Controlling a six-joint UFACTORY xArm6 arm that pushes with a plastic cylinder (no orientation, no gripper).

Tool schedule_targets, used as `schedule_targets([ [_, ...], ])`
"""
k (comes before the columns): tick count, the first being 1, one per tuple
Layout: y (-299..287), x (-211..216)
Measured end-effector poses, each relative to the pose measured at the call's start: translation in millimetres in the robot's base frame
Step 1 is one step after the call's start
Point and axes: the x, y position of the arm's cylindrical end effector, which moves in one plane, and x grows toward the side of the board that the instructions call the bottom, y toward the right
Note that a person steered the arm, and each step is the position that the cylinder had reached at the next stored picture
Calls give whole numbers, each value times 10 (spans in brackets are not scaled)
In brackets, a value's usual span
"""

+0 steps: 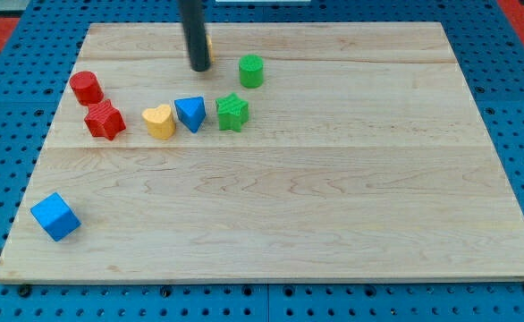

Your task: Slide yellow hexagon to top left

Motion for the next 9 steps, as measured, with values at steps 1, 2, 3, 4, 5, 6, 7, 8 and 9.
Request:
schedule_targets([
  [1, 151, -145],
  [2, -260, -324],
  [3, -662, -353],
  [4, -73, -539],
  [5, -514, -599],
  [6, -1018, -465],
  [7, -1110, -464],
  [8, -1110, -464],
  [9, -1116, -464],
])
